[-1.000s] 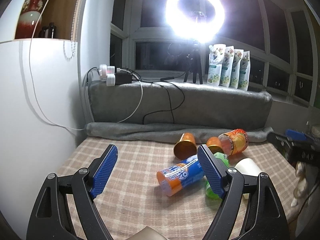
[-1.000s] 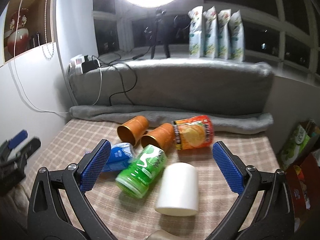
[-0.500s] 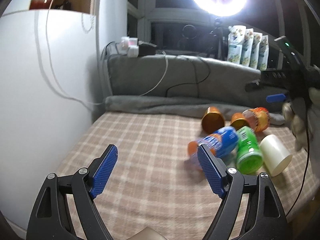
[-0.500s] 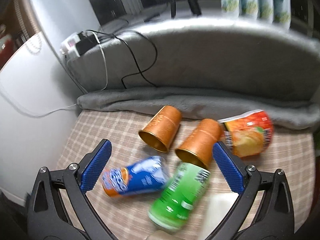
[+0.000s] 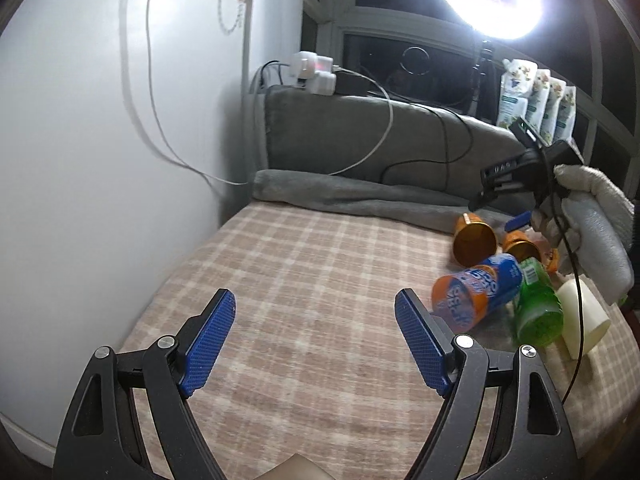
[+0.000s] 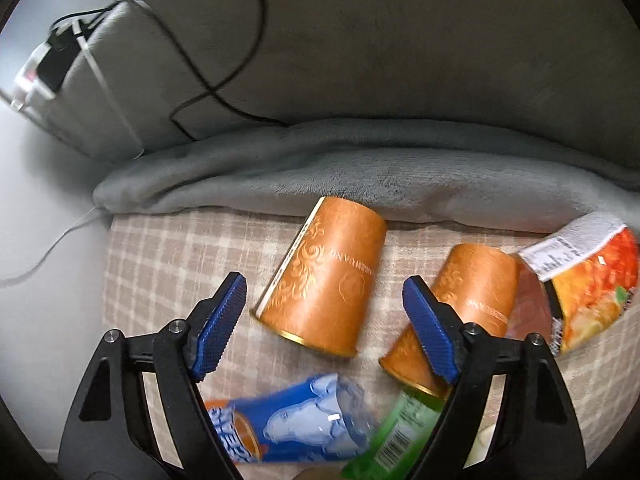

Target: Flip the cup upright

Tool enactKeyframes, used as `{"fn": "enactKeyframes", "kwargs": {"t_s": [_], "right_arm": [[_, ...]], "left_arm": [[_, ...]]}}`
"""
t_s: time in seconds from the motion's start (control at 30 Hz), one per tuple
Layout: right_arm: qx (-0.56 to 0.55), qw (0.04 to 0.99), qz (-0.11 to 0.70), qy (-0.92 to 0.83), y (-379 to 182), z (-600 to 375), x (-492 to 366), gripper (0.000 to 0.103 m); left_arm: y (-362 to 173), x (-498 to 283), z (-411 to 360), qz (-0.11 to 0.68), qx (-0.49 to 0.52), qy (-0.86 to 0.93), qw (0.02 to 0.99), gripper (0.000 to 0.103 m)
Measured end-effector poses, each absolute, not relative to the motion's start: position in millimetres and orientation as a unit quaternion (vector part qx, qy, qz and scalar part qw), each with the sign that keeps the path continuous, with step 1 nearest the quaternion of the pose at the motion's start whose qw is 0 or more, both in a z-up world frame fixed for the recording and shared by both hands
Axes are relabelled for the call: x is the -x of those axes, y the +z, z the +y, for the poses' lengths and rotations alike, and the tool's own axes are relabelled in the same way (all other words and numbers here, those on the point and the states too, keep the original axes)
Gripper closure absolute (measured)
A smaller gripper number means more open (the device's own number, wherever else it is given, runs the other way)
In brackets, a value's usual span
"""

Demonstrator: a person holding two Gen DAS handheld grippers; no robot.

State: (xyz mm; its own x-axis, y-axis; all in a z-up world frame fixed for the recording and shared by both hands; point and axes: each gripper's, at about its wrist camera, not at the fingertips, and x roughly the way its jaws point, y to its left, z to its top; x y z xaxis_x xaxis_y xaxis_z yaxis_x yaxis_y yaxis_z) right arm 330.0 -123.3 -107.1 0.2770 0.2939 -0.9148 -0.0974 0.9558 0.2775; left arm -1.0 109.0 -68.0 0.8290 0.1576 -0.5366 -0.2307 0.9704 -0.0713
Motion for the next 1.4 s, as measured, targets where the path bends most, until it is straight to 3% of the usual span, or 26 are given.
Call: {"fn": "enactKeyframes", "kwargs": {"t_s": [0.4,0.7,1.4], "right_arm": [[-0.081,0.769,0.625,0.110,-134,-104,-354,0.032],[-0.077,0.772,0.619,0.125,-131,-106,-354,0.036],[-0.025,0.801,0.536,0.265,-38,-81,-298,0.037]], "left_arm": [[-71,-4,118,0.275,0.071,0.108,0.953,0.021],[-69,-3,118,0.272,0.070,0.111,0.953,0.021],[-58,12,118,0.257,0.066,0.116,0.957,0.021]]}}
